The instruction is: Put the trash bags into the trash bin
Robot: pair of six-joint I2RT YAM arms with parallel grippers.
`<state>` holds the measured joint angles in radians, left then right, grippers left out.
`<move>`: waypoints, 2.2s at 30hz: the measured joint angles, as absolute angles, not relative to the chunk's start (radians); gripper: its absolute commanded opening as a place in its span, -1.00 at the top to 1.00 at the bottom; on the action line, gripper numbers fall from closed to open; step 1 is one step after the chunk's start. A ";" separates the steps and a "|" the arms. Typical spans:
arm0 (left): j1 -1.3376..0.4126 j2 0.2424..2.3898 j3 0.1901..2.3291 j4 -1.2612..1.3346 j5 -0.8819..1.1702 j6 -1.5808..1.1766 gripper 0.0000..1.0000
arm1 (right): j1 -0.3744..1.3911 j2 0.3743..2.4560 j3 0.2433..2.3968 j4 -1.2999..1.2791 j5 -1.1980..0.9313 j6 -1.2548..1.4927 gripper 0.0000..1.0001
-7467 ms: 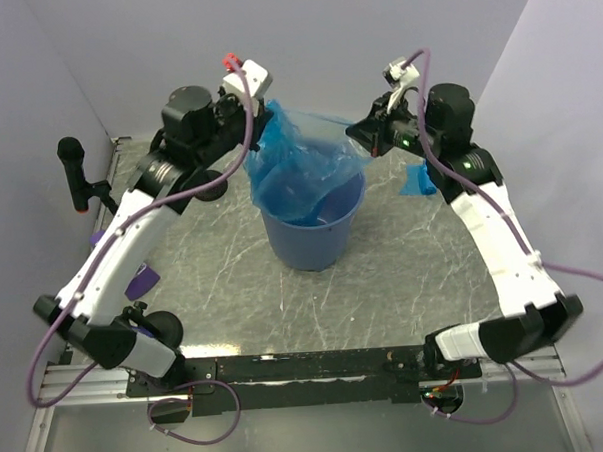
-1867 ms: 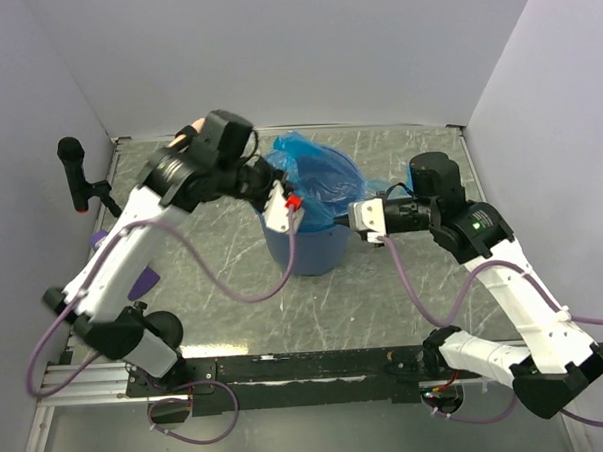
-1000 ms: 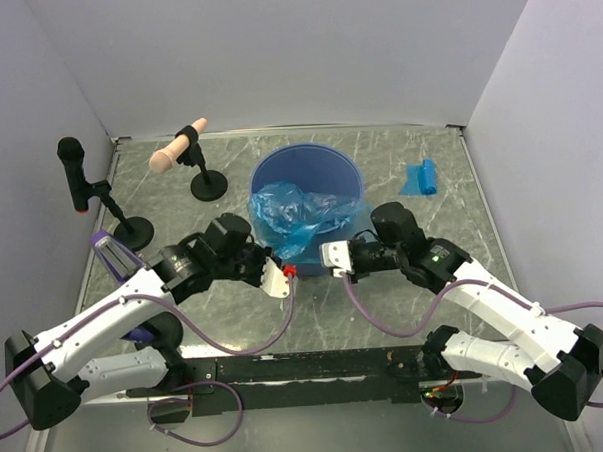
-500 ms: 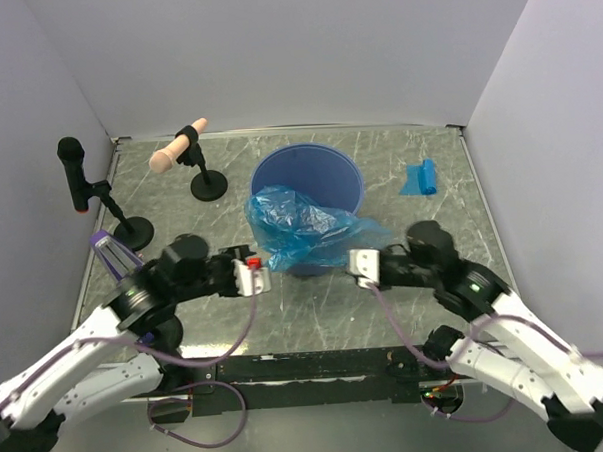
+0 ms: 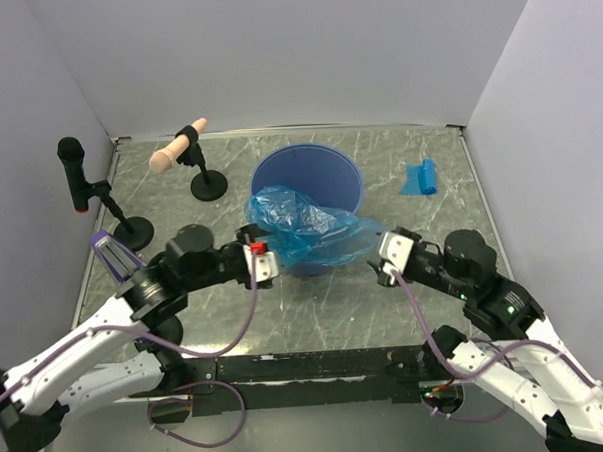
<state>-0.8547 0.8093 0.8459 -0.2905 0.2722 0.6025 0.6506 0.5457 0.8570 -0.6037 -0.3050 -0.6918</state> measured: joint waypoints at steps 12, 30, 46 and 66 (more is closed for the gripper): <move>-0.909 0.957 0.847 -0.172 0.271 0.544 0.26 | 0.369 0.750 0.865 -0.542 -0.403 -0.644 -0.25; -0.910 0.883 0.899 -0.280 0.221 0.540 0.99 | 0.349 0.841 0.884 -0.443 -0.600 -0.608 1.00; -0.616 1.021 1.021 -0.207 0.080 0.785 0.99 | 0.349 0.999 1.113 -0.459 -0.562 -0.555 1.00; -0.433 1.298 1.182 -0.132 0.091 0.720 0.99 | 0.269 1.174 1.304 -0.595 -0.467 -0.505 0.96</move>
